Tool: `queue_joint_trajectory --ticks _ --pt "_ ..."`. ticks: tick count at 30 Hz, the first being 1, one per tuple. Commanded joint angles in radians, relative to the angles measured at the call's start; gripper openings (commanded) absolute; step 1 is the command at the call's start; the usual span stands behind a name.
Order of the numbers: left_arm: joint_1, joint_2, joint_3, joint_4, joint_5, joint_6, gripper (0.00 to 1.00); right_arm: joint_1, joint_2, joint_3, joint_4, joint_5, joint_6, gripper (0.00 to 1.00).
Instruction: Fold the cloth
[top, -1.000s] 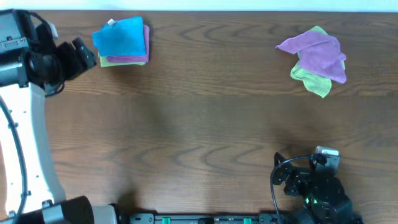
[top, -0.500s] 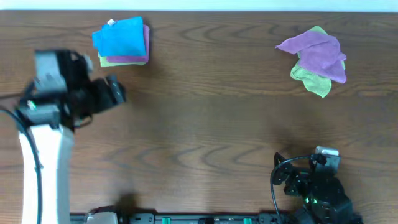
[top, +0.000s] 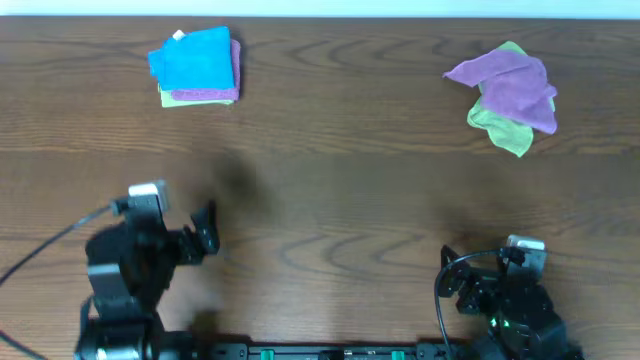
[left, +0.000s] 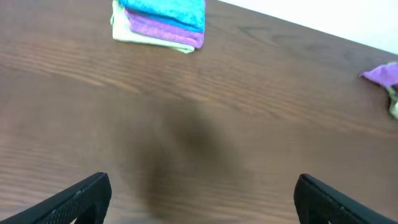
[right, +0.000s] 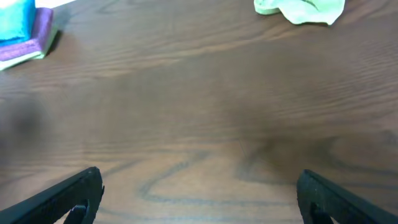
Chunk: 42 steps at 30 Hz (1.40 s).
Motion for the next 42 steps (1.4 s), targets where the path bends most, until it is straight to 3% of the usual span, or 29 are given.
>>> queue_joint_trajectory --ticks 1,6,14,32,42 --pt "-0.001 -0.112 -0.09 0.004 -0.019 0.132 0.95 -0.007 -0.006 0.002 -0.002 0.013 0.016 0.99" --pt "0.0 -0.253 -0.219 0.002 -0.02 0.204 0.95 -0.007 -0.006 0.002 -0.002 0.013 0.016 0.99" --pt "0.001 -0.338 -0.32 -0.01 -0.137 0.209 0.95 -0.007 -0.006 0.002 -0.002 0.013 0.016 0.99" --pt "0.001 -0.42 -0.324 -0.167 -0.175 0.277 0.95 -0.007 -0.006 0.002 -0.002 0.013 0.016 0.99" --pt "0.0 -0.449 -0.362 -0.179 -0.166 0.283 0.95 -0.007 -0.006 0.002 -0.002 0.013 0.016 0.99"
